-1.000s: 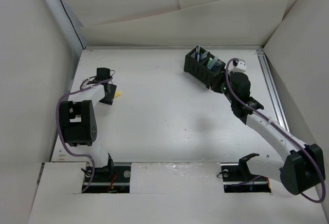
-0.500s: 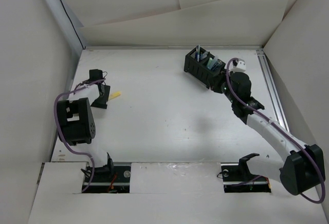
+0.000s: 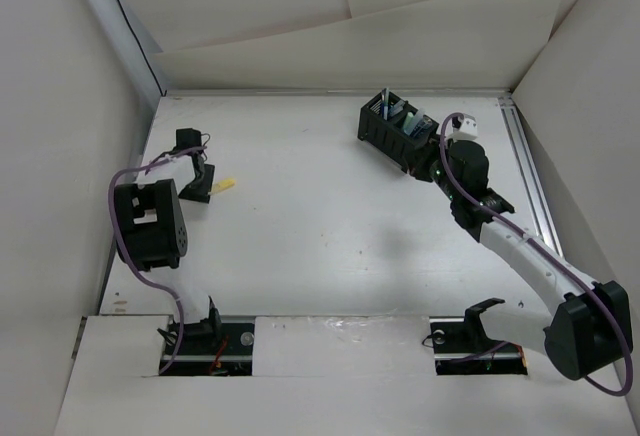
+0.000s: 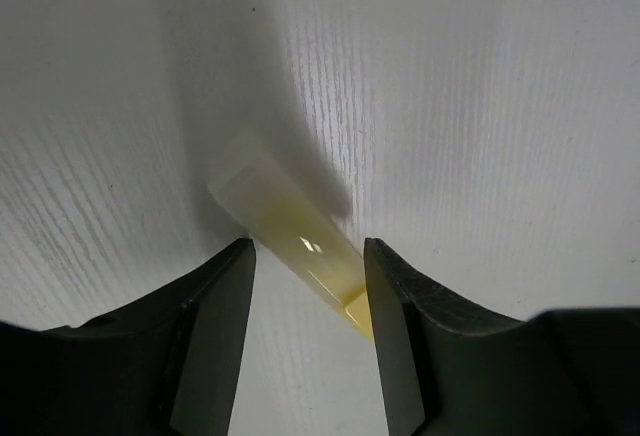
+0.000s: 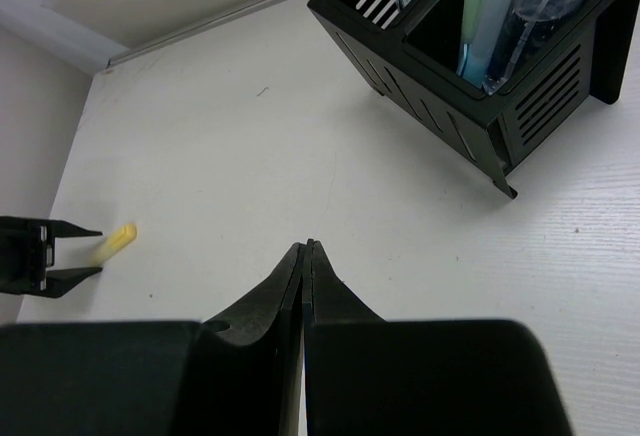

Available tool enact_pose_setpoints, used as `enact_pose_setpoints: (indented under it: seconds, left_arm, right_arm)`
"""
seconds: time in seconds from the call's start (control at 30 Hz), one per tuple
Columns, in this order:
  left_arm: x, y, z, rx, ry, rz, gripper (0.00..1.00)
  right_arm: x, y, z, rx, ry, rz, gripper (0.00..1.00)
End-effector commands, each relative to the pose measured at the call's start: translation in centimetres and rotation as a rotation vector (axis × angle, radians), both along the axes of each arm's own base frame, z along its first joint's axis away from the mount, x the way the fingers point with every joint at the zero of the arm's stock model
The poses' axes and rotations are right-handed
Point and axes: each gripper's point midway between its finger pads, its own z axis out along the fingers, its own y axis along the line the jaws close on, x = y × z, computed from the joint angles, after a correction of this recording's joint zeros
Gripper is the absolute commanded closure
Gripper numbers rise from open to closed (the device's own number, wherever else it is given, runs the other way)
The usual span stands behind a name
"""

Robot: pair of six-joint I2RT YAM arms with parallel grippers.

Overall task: Sort the stationery into containers
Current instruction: Pick up the pen from the center of the board.

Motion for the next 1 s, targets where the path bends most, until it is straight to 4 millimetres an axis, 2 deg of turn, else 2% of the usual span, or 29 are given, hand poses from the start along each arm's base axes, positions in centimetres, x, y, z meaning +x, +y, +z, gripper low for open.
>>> enact_pose_setpoints:
  seconds: [0.0, 0.07, 0.13, 0.17, 0.2, 0.4, 0.43, 0.53, 0.67, 0.7, 0.73, 0.8, 0.97]
  left_arm:
    - [-0.7, 0.6, -0.4, 0.023, 0.058, 0.038, 0.57]
    - [-0.8, 0.8, -0.5, 0.032, 0.071, 0.042, 0.58]
    - [-1.2, 0.9, -1.3, 0.038, 0.101, 0.044, 0.66]
    - [-0.9, 1.0, -1.0, 0.043, 0.096, 0.034, 0.69]
    - [-1.1, 1.0, -1.5, 0.042, 0.108, 0.033, 0.69]
    - [-0.9, 0.8, -1.4, 0.043, 0.107, 0.001, 0.82]
    - [-1.0, 0.8, -1.6, 0.048, 0.109, -0.012, 0.87]
    - [-1.1, 0.8, -1.9, 0.058, 0.1, -0.035, 0.92]
    - [-0.6, 0.3, -1.3, 0.08, 0.054, -0.109, 0.98]
    - [-0.7, -0.2, -1.2, 0.091, 0.054, -0.145, 0.98]
    - [-0.1, -0.6, -1.0, 0.101, 0.035, -0.171, 0.98]
    - [-0.2, -1.0, -0.5, 0.117, 0.015, -0.209, 0.98]
    - [0.9, -3.9, 2.0, 0.167, -0.134, -0.328, 0.98]
  right_arm:
    - [-0.3, 0.5, 1.2, 0.009, -0.042, 0.023, 0.96]
    - [-0.2, 0.3, 1.2, 0.007, -0.043, 0.013, 0.96]
    - [-0.2, 0.3, 1.2, 0.007, -0.043, 0.013, 0.96]
    - [-0.2, 0.3, 1.2, 0.007, -0.043, 0.013, 0.96]
    - [-0.2, 0.3, 1.2, 0.007, -0.043, 0.013, 0.96]
    - [-0.2, 0.2, 1.2, 0.005, -0.043, 0.004, 0.96]
    - [-0.2, 0.2, 1.2, 0.005, -0.043, 0.004, 0.96]
    - [-0.3, 0.4, 1.2, 0.007, -0.042, 0.016, 0.96]
    - [-0.9, 1.9, 1.7, 0.021, -0.049, 0.082, 0.79]
    - [-0.9, 2.1, 2.2, 0.028, -0.056, 0.097, 0.7]
    - [-1.6, 3.4, 2.2, 0.024, -0.058, 0.15, 0.66]
    - [-1.6, 4.6, 2.6, 0.015, -0.065, 0.185, 0.56]
    - [-2.4, 8.2, 2.1, 0.007, -0.046, 0.318, 0.46]
